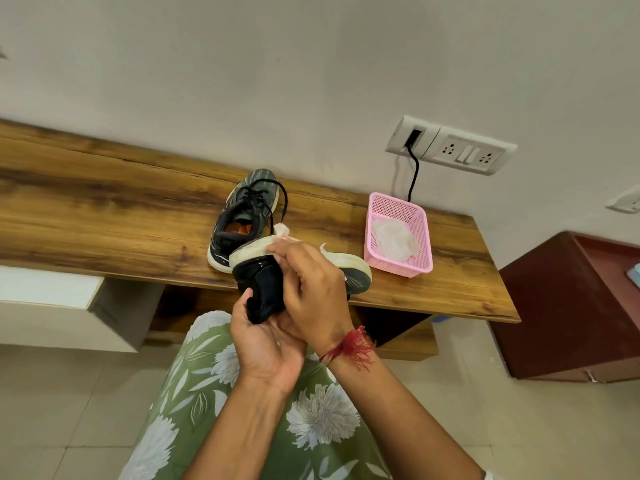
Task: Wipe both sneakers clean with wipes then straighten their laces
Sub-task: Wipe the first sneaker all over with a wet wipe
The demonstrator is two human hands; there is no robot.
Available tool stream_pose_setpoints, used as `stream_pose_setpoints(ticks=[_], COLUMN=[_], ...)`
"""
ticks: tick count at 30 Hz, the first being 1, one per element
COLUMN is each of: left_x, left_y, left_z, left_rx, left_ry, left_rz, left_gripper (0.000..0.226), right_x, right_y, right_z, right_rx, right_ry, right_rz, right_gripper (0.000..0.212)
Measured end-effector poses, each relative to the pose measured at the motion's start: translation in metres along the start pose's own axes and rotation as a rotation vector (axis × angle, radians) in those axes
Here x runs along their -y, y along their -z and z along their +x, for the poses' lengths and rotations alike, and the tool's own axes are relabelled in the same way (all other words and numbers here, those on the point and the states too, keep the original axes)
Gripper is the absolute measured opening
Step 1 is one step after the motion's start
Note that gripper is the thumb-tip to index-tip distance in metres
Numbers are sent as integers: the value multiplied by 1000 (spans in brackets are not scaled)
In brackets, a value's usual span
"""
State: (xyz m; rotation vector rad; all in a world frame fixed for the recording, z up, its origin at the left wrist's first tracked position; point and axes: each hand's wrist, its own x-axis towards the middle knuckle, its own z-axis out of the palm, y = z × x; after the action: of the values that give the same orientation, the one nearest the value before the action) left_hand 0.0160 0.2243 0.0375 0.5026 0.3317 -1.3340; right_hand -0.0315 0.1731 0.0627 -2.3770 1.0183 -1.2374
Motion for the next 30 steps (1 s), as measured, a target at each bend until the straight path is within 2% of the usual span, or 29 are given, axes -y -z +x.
stream_pose_setpoints(ticks=[2,5,7,8,10,11,13,17,19,21,25,30], left_x=[-1,3,9,11,12,10,3,4,7,10,14,23], left_y=[1,-2,-7,-8,-6,-7,-7,-11,-10,-10,-10,-9], left_z=[0,2,3,2,3,1,1,-1,-2,-4,-6,-10], left_rx=[11,28,126,163,96,53,96,58,66,60,49,91], left_ry=[30,4,-67,-38,53,40,57,52,59,68,75,23], left_rz=[-39,-87,-140,-208,-99,-11,91,126,146,185,305,405], left_gripper=[53,38,31,32,36,39,47,50,50,50,45,35], right_x=[0,3,11,14,18,15,4,-22,-31,-31,-18,-10], right_y=[0,1,1,2,11,18,33,60,65,62,36,19], right_z=[0,-5,-10,-12,-11,-9,-5,-7,-8,-10,-16,-16], right_rx=[33,140,257,259,100,-13,-199,-409,-464,-446,-308,-337], right_ry=[-5,6,58,47,-119,-236,-422,-603,-642,-643,-587,-466], right_rz=[49,107,107,123,255,352,507,599,567,485,270,86], right_gripper=[22,25,30,31,24,20,17,16,17,17,18,15])
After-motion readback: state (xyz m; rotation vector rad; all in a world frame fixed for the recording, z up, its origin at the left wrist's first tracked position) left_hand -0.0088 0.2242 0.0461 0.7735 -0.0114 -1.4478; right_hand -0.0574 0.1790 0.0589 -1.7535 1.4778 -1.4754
